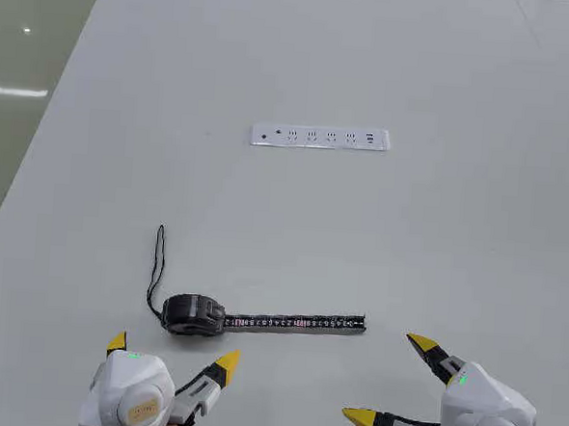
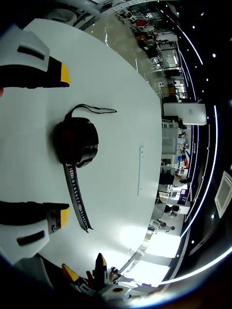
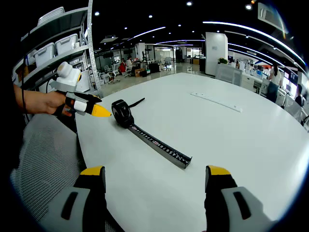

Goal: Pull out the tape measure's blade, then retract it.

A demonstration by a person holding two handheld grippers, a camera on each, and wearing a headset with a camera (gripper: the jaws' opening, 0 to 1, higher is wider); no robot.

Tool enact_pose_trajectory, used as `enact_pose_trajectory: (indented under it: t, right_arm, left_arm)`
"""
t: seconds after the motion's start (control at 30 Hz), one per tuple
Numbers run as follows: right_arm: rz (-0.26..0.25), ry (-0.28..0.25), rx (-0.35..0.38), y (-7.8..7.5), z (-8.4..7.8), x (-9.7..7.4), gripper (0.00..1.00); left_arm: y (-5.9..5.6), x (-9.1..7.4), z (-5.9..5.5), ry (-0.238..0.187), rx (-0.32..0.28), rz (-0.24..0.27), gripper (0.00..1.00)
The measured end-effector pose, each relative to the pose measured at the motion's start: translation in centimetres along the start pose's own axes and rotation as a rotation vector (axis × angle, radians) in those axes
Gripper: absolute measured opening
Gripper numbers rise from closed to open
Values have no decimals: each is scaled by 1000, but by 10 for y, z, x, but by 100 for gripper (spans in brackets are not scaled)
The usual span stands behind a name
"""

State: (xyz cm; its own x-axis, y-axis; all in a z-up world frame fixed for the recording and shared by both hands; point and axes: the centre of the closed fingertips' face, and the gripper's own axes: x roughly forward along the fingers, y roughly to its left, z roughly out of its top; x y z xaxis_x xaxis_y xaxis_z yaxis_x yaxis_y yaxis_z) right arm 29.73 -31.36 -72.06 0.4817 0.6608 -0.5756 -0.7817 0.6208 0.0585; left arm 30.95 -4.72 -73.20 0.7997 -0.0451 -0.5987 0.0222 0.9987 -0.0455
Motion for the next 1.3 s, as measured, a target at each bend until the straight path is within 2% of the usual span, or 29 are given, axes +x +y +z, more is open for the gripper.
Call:
enact_pose_trajectory:
  t: [0.17,0.37,0.6,0.77,0.93,1.1,1.3]
  right_arm:
    - [50,3,-71,-5,-2,5,83]
    - [129,-29,-133,-11,-2,12,72]
    - [184,-23,-183,-23,-7,24,60]
    - [226,-3,-232,-33,-10,34,55]
    - [265,20,-268,-41,-14,44,50]
    - [302,53,-314,-49,-17,55,44]
    - [352,80,-352,-56,-18,68,37]
  left_arm:
    - [0,9,-2,3,-32,18,97]
    - [3,19,-5,7,-59,58,99]
    - [4,27,-4,14,-90,75,96]
    - [1,34,2,3,-101,78,96]
    - [2,39,4,-7,-105,94,96]
    - [6,42,2,7,-107,117,94]
    - [8,47,-1,18,-124,121,90]
